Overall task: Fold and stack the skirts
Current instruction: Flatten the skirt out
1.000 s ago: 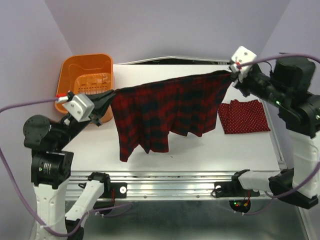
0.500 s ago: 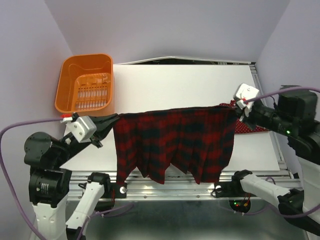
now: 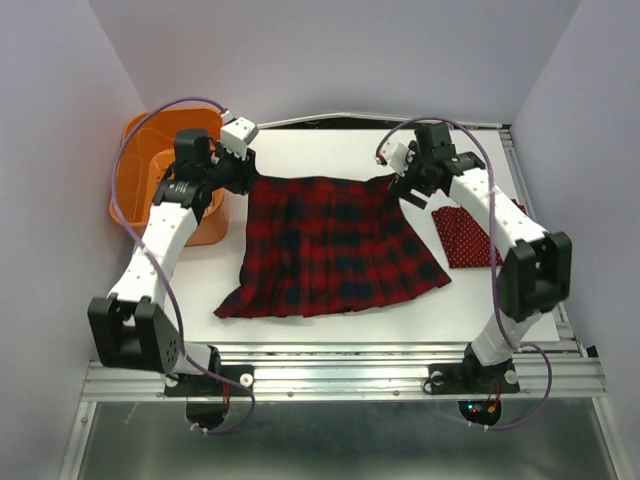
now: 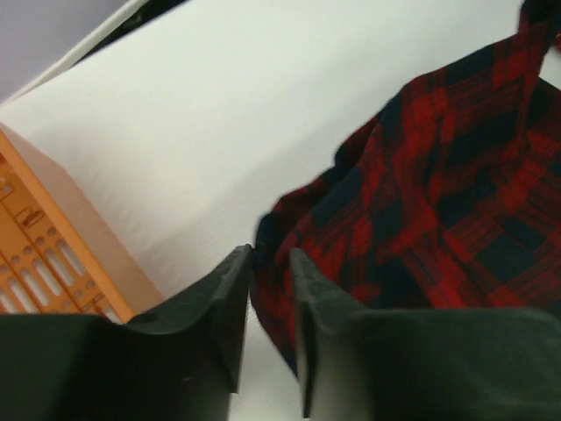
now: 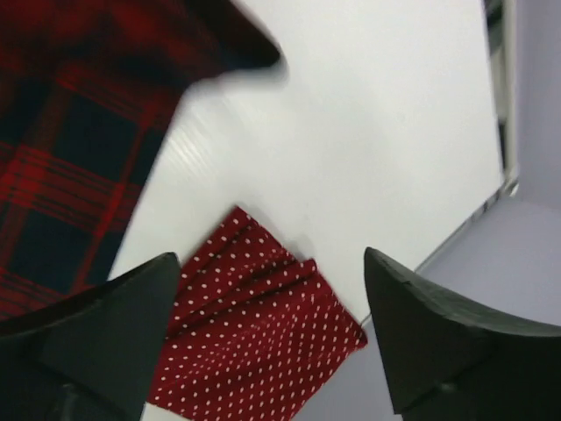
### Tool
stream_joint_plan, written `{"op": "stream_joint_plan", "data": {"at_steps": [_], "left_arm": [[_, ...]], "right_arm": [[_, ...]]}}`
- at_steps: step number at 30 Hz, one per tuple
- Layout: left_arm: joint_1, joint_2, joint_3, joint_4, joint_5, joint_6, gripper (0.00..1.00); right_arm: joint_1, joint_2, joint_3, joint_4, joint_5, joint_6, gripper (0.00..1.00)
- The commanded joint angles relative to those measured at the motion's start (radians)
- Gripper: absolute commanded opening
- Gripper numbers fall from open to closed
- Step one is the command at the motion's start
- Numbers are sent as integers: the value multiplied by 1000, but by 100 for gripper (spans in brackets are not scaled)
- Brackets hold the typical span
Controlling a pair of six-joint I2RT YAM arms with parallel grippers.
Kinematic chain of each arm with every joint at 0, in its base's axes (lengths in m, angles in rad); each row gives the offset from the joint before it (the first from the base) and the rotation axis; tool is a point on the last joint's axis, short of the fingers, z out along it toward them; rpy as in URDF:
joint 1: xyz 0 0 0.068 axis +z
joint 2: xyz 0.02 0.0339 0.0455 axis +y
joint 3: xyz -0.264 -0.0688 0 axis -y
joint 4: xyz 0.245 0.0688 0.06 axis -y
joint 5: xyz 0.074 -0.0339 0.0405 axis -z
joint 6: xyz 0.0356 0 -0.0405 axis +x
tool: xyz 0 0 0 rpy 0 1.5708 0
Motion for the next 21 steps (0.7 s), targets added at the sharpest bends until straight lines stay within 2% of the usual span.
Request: {"op": "stream_joint_plan", "data": {"at_steps": [1, 3, 5, 7, 9, 11, 12, 13, 15, 16, 18, 19, 21], "left_arm": [[9, 141, 189, 135, -139, 8, 51], [11, 201, 313, 92, -164, -5, 59], [11, 207, 377, 72, -198, 1, 61], [9, 180, 378, 42, -216, 7, 62], [1, 139, 339, -1, -227, 24, 62], [-15, 79, 261, -44, -233, 47, 62], [-23, 57, 228, -52, -233, 54, 62], [-32, 31, 189, -57, -236, 62, 62], [-64, -10, 88, -72, -239, 70, 62], [-77, -42, 62, -83, -242, 71, 62], [-101, -63, 5, -119, -222, 77, 62], [-129, -81, -25, -121, -251, 59, 62], [-158, -84, -36, -144, -267, 36, 62]], "right_arm": [[-40, 188, 226, 112, 178, 11, 96], [-40, 243, 314, 52, 165, 62, 100], [-40, 277, 402, -5, 136, 82, 100], [-40, 276, 417, -66, 82, 97, 99], [-40, 254, 385, -124, 26, 99, 93], [-40, 241, 329, -184, -48, 103, 83], [-40, 238, 309, -201, -67, 109, 83], [-40, 237, 292, -220, -91, 114, 76], [-40, 242, 261, -252, -158, 129, 70], [-40, 253, 238, -278, -177, 137, 65], [-40, 273, 215, -295, -202, 152, 62], [-40, 294, 192, -309, -215, 157, 57], [-40, 313, 161, -316, -220, 168, 53]]}}
